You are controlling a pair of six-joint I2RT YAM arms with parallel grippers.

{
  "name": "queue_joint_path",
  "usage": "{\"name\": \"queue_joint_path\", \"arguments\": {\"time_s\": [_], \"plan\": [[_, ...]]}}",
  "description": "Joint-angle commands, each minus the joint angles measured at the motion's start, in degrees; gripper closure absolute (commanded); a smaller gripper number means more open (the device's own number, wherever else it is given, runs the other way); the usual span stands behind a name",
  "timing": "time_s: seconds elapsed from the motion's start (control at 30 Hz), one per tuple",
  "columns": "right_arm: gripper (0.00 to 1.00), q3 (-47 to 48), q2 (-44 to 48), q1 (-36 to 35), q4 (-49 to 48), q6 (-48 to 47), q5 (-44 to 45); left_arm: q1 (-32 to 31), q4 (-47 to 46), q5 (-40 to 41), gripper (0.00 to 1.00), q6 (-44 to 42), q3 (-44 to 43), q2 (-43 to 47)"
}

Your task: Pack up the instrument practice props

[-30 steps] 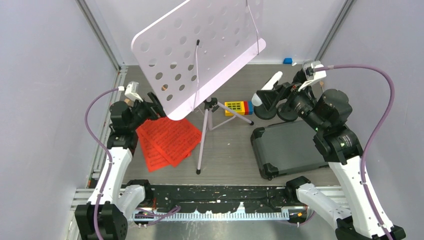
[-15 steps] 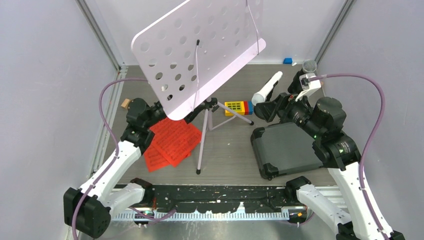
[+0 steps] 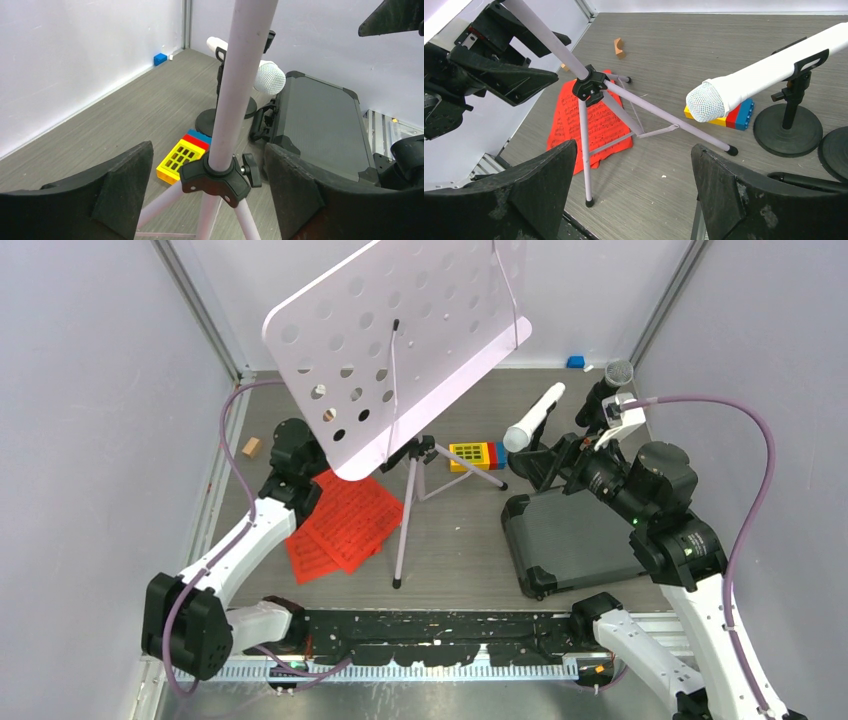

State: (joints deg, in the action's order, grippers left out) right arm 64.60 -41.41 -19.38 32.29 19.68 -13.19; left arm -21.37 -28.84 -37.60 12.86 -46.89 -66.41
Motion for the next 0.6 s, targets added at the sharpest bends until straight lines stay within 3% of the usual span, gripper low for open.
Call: {"name": "queue_joint_path", "arguments": {"time_s": [0.0, 0.57], "plan": [[0.10, -0.45, 0.87, 0.04, -0.18, 0.12, -0.18, -0.08, -5.71, -2.11, 0.20, 0.37, -3.77, -1.96], [0.10, -1.32, 1.17, 0.08, 1.01, -0.14, 0.29, -1.46, -7.91, -6.15, 0.32, 1.72, -7.69, -9.15]]}}
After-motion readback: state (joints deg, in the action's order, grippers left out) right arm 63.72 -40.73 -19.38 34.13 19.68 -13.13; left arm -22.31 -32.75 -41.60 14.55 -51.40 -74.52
